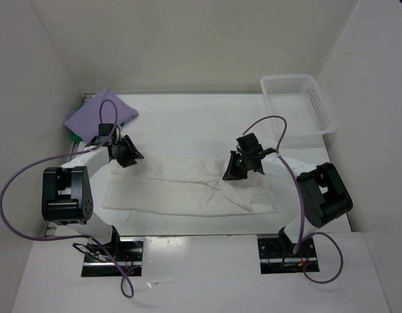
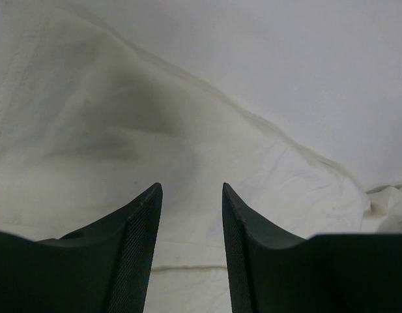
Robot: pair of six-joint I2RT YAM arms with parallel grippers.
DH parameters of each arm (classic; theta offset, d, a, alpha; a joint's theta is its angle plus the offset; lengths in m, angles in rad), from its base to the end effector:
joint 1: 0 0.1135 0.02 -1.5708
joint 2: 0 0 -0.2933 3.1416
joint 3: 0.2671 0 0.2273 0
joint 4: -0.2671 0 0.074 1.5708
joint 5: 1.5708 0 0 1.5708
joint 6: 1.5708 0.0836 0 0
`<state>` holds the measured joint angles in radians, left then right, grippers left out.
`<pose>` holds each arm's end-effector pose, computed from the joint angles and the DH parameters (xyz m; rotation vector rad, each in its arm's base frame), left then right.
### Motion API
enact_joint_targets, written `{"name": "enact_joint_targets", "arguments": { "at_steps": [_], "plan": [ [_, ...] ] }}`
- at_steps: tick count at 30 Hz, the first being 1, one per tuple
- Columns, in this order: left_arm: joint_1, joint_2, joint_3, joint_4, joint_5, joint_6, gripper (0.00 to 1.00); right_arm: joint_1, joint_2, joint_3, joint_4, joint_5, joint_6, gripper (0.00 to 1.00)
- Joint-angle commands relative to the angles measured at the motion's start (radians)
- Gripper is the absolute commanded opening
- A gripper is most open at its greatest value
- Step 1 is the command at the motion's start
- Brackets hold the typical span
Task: Fold and stack the t-shirts
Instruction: Fold the other side of the tshirt into a rectangle
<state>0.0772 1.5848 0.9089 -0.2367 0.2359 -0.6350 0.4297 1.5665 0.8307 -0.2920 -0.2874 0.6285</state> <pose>0.3282 0.0058 0.1936 -0.7837 2.3998 -0.5245 0.2639 0.1470 0.1721 0.1612 2.7222 0.7232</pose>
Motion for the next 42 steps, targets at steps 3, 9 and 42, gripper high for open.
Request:
{"name": "enact_joint_targets", "arguments": {
  "at_steps": [3,9,42],
  "plan": [
    [0.006,-0.040,-0.008,0.027,0.019,-0.008,0.50,0.023,-0.104,-0.018,-0.007,-0.045,0.002,0.02],
    [0.006,-0.071,0.030,-0.048,-0.105,0.027,0.50,0.135,-0.191,-0.038,-0.104,-0.055,0.048,0.02],
    [0.237,0.000,-0.059,-0.032,-0.170,-0.095,0.40,0.224,-0.413,-0.030,-0.202,0.073,0.094,0.17]
  ]
}}
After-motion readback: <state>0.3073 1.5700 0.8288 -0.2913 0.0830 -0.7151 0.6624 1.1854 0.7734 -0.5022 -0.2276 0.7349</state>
